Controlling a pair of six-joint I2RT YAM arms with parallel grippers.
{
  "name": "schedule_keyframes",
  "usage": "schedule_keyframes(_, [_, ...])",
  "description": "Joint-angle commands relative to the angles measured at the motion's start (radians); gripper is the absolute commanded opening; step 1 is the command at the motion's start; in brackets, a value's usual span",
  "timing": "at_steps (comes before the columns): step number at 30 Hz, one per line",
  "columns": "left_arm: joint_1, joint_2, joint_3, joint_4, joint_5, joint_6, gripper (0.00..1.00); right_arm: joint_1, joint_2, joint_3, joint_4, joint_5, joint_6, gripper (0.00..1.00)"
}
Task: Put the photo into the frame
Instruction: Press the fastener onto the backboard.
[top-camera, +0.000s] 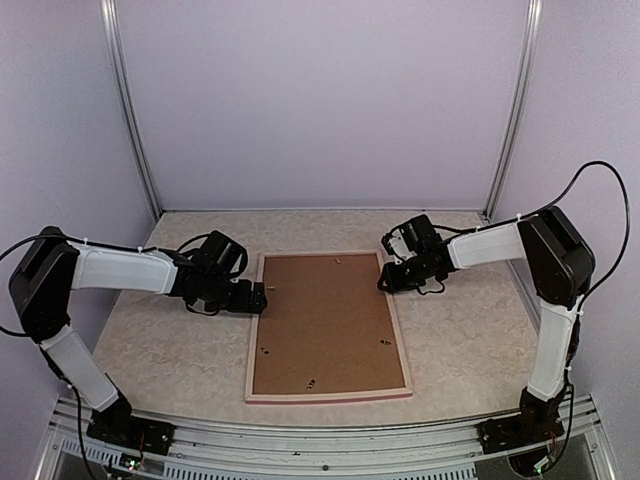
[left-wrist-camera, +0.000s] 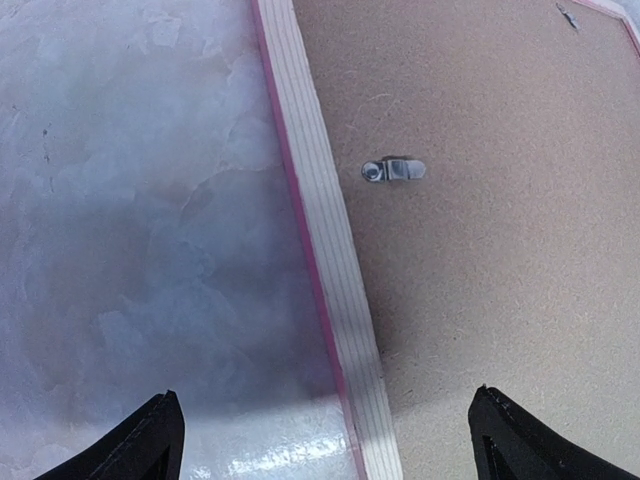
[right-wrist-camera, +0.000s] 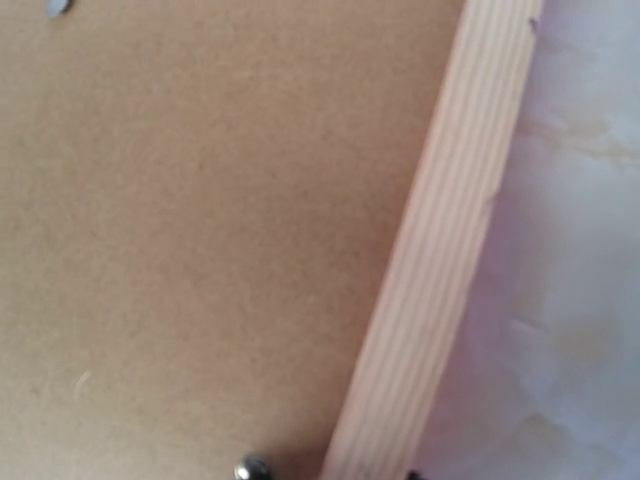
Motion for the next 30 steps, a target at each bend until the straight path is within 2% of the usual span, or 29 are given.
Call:
schedule_keyframes(1, [-0.008, 0.008, -0.018, 0.037, 0.014, -0.005, 0.98, -0.019, 0.036, -0.051, -0.014, -0.009, -0.087, 0.15])
schedule_keyframes(7, [-0.016, 0.033, -0.036, 0.069, 0.023, -0.023, 0.99, -0.03, 0.025, -0.057, 0.002, -0.062, -0.119, 0.14])
schedule_keyframes(15, [-0.029, 0.078, -0.019, 0.081, 0.032, -0.029, 0.98, -0.033, 0.002, -0.025, -0.035, -0.089, -0.14, 0.41])
schedule_keyframes(18, [-0.029, 0.076, -0.017, 0.077, 0.029, -0.028, 0.98, -0.034, 0.006, -0.019, -0.044, -0.084, -0.142, 0.44])
schedule_keyframes(21, [-0.029, 0.076, -0.018, 0.077, 0.029, -0.028, 0.98, -0.034, 0.011, -0.012, -0.046, -0.076, -0.136, 0.43])
schedule_keyframes(24, [-0.03, 0.076, -0.015, 0.076, 0.031, -0.028, 0.98, -0.034, 0.019, -0.001, -0.05, -0.063, -0.134, 0.33])
schedule_keyframes(30, [-0.03, 0.073, -0.015, 0.072, 0.028, -0.028, 0.98, -0.034, 0.024, -0.005, -0.045, -0.03, -0.141, 0.21])
